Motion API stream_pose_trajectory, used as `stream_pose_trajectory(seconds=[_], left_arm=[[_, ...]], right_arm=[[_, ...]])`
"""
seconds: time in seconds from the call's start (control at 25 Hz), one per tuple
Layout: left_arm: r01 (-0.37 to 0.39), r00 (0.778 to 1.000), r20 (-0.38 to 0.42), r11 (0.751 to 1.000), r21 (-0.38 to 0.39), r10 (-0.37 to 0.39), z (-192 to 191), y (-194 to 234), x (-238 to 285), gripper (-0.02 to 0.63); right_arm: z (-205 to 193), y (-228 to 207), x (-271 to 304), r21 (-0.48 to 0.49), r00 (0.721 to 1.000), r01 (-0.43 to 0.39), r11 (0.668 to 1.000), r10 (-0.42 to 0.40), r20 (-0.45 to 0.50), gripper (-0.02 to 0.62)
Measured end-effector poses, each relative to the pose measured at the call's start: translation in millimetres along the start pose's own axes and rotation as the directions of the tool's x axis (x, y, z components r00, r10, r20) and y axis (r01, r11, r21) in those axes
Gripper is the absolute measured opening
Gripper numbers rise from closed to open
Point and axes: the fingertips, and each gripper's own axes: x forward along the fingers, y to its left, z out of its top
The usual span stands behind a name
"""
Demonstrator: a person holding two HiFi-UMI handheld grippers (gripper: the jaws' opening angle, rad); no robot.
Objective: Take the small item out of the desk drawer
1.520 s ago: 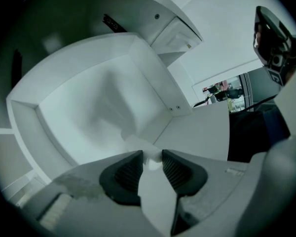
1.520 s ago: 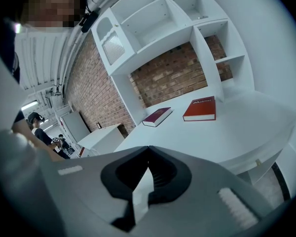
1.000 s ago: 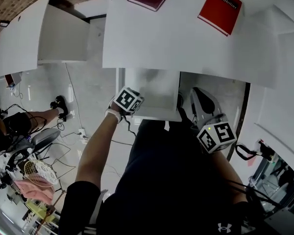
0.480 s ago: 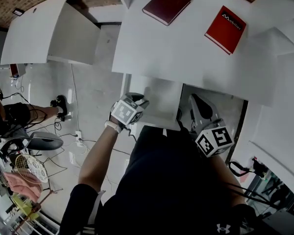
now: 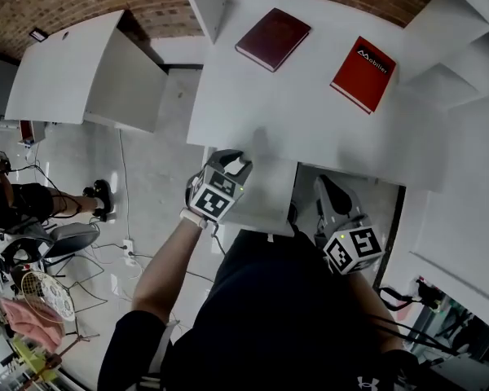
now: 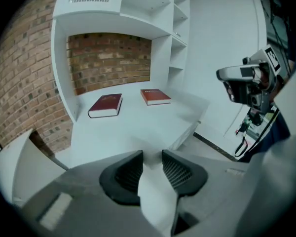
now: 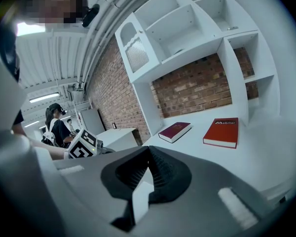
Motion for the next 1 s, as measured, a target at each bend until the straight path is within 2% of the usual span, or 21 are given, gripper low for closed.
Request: stream_pose_trajectory(seconds=[0.2, 0.48, 0.8, 1.0], left_arm=[[-0.086, 0.996, 0.001, 0.985, 0.147, 0.086, 12, 24, 34, 0.133], [-0.127, 0.991, -0.006, 0.947, 0.295, 0.134, 18, 39, 73, 0.133], [-0.141, 0.983, -0.06, 0.931, 0.335, 0.171, -1, 48, 106, 0.135], [-0.139, 0.981, -0.087, 0.941, 0.309, 0.174, -9, 52, 111, 0.147]], right_arm=[[3, -9, -11, 0.0, 0.999, 0.042, 0.999, -0.042, 0.018, 0.003], [7, -23, -31, 0.009, 0.993, 0.111, 0.994, -0.112, 0.034, 0.003], [5, -28, -43, 0.017, 0.989, 0.144, 0.989, -0.145, 0.036, 0.003], [4, -25, -42, 0.014, 0.989, 0.143, 0.99, -0.144, 0.034, 0.003]])
